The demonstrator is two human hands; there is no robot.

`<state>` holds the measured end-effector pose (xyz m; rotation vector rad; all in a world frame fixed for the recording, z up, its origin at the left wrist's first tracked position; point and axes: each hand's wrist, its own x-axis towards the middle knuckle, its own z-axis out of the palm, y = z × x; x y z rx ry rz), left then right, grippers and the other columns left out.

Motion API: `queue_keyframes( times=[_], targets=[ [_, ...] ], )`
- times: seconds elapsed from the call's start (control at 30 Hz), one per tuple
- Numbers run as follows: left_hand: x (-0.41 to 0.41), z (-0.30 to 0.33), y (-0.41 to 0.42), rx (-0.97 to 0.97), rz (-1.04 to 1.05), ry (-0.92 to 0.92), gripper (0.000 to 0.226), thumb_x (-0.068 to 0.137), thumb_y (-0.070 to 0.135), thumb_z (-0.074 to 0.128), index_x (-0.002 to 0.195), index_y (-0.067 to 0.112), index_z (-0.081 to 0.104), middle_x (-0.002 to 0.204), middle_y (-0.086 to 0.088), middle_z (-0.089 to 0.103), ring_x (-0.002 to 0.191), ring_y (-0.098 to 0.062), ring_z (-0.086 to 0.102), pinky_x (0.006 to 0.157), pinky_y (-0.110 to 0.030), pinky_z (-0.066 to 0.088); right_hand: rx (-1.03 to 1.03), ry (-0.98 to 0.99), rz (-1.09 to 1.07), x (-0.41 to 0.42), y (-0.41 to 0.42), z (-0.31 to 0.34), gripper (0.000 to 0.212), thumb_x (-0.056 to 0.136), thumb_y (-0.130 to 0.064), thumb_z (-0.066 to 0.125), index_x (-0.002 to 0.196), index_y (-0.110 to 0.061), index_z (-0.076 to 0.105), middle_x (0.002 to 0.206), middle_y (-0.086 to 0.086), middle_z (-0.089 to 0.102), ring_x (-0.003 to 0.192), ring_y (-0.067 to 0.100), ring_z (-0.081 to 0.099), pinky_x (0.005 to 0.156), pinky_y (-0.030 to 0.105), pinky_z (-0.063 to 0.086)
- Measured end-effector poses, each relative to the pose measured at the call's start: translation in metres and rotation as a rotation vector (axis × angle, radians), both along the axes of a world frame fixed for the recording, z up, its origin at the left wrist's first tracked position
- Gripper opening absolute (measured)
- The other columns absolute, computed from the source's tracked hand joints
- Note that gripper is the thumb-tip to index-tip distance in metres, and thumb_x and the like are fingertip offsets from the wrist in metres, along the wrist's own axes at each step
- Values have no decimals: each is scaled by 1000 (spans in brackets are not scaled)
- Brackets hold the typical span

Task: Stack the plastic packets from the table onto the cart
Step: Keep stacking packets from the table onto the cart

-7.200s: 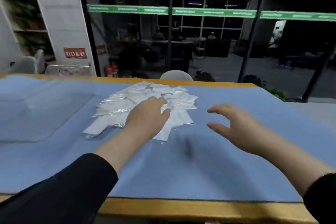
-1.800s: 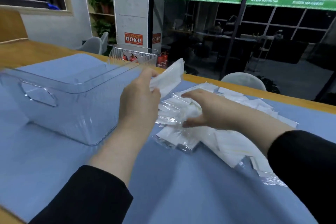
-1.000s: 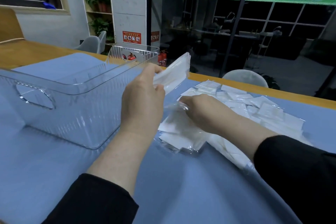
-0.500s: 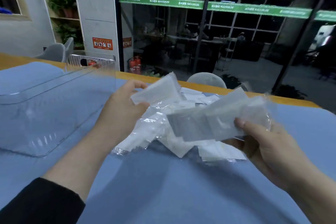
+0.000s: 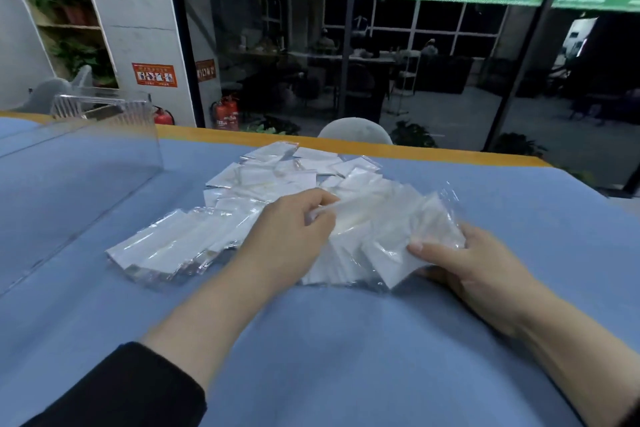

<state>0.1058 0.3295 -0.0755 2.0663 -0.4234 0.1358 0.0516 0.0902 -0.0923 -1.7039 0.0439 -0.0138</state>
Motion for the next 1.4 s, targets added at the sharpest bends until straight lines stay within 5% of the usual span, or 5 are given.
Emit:
queue_keyframes(
  times=[0.33, 0.6, 0.87, 1.1, 1.4],
  targets=[
    [-8, -6, -7, 78, -171, 60, 19, 84, 39, 79, 100, 41, 69, 99, 24, 70, 91, 3, 63, 83, -20, 49, -228, -95, -65, 1, 3, 3, 23, 85, -29, 80, 106, -25, 71, 92, -11, 77, 84, 5, 73, 69, 19, 53],
    [-11, -8, -11, 54, -173, 5, 24, 81, 22, 82, 96, 39, 72, 91, 25, 72, 85, 4, 65, 78, -17, 50, -483, -370, -114, 6, 1, 0, 95, 68, -35, 89, 136, -57, 27, 127, -33, 45, 118, -17, 45, 100, 15, 38],
    [-16, -9, -9, 53, -142, -22, 30, 81, 32, 82, 100, 49, 67, 100, 28, 66, 90, 1, 63, 73, -10, 46, -777, -247, 30, -2, -8, 5, 23, 86, -55, 69, 108, -55, 61, 102, -34, 67, 101, -7, 61, 94, 34, 52],
    [-17, -16, -21, -26, -141, -92, 25, 98, 42, 61, 84, 25, 73, 86, 13, 69, 89, -5, 62, 77, -18, 43, -763, -462, 52, -9, -3, 14, 73, 82, -35, 79, 129, -67, 33, 129, -49, 36, 122, -22, 38, 96, 3, 32],
    [-17, -21, -28, -318, 95, 112, 23, 99, 37, 59, 87, 22, 72, 85, 9, 71, 73, 0, 56, 70, -19, 42, -833, -364, 45, 0, -1, -2, 36, 84, -47, 73, 109, -56, 49, 116, -35, 47, 105, -13, 47, 82, 11, 36]
  ],
)
